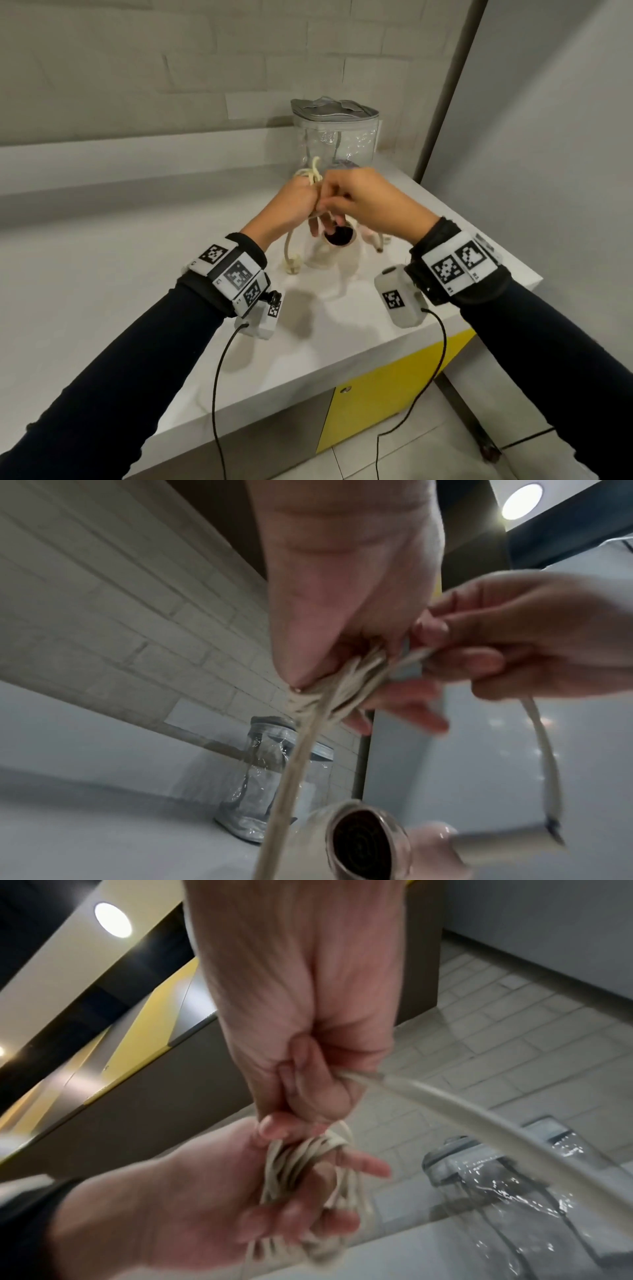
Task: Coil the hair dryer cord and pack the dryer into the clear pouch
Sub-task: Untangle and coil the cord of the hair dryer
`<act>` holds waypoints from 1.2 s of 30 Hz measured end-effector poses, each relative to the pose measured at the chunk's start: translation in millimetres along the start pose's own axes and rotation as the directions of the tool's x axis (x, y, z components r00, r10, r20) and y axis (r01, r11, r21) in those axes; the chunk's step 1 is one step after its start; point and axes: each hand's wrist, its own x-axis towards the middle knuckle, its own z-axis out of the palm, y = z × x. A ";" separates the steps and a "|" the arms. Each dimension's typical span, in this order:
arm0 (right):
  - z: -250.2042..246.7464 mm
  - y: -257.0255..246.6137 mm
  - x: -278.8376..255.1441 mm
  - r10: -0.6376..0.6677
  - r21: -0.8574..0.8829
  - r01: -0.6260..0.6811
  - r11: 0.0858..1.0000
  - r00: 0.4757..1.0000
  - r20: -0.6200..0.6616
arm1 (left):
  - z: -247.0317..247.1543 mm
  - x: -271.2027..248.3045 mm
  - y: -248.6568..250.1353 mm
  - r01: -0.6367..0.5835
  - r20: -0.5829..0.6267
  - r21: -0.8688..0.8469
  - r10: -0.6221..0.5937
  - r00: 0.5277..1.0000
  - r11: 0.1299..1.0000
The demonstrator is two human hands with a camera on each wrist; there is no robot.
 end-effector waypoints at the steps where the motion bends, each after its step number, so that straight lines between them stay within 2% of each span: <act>1: -3.9 -1.0 4.0 -0.009 0.052 0.012 0.999 0.998 -0.063 | 0.5 -0.6 1.4 -0.006 0.010 0.011 0.006 1.000 1.000; 2: -7.0 -1.2 8.3 -0.017 0.113 0.031 0.993 0.992 -0.125 | 1.0 -1.7 3.6 0.002 0.011 -0.009 -0.002 1.000 1.000; 4: -11.8 -0.2 18.5 -0.034 0.234 0.086 0.968 0.975 -0.218 | 0.5 -3.0 7.3 0.081 0.090 -0.181 -0.065 0.994 0.980; 6: -12.0 1.4 29.3 -0.057 0.318 0.134 0.939 0.969 -0.240 | -2.3 -3.6 10.0 0.152 0.219 -0.379 -0.071 0.973 0.913; 8: -5.8 5.9 40.5 -0.066 0.351 0.147 0.925 0.970 -0.232 | -5.3 -4.5 11.3 0.164 0.253 -0.487 -0.041 0.967 0.858; 11: 5.6 10.6 50.3 -0.024 0.477 0.080 0.875 0.992 -0.121 | -7.4 -2.5 8.0 0.152 0.182 -0.587 -0.054 0.982 0.795; 14: 15.9 15.1 44.9 0.061 0.704 -0.048 0.708 0.998 0.008 | -11.5 1.3 3.3 0.094 0.090 -0.717 -0.042 0.995 0.690; 16: 23.5 18.4 42.1 0.065 0.700 -0.031 0.714 0.998 -0.022 | -14.5 4.1 -0.2 0.070 0.056 -0.754 -0.043 0.998 0.653; 18: 29.1 21.5 44.0 0.101 0.659 -0.027 0.751 0.992 -0.075 | -14.3 6.3 -3.6 0.096 0.055 -0.724 -0.082 0.995 0.684; 21: 33.0 27.5 46.8 0.165 0.596 -0.080 0.799 0.982 -0.089 | -19.4 9.7 -5.6 0.193 0.053 -0.621 -0.205 0.977 0.760; 25: 40.6 24.4 42.8 0.127 0.397 -0.133 0.908 0.991 0.041 | -37.0 9.6 -7.4 0.358 0.097 -0.319 -0.345 0.934 0.878; 27: 48.3 24.1 44.7 0.126 0.311 -0.157 0.937 0.985 0.119 | -35.3 9.7 -10.9 0.388 0.086 -0.130 -0.379 0.921 0.913; 30: 58.7 23.8 44.3 0.159 0.275 -0.208 0.939 0.969 0.191 | -30.4 10.3 -23.6 0.427 -0.011 -0.016 -0.427 0.904 0.904; 33: 73.7 25.0 36.6 0.136 0.324 -0.214 0.922 0.959 0.247 | -29.4 8.3 -40.7 0.485 -0.098 0.076 -0.478 0.873 0.871; 36: 79.6 35.8 18.9 0.164 0.219 -0.205 0.954 0.967 0.193 | -32.6 5.0 -58.2 0.523 -0.122 0.129 -0.510 0.851 0.842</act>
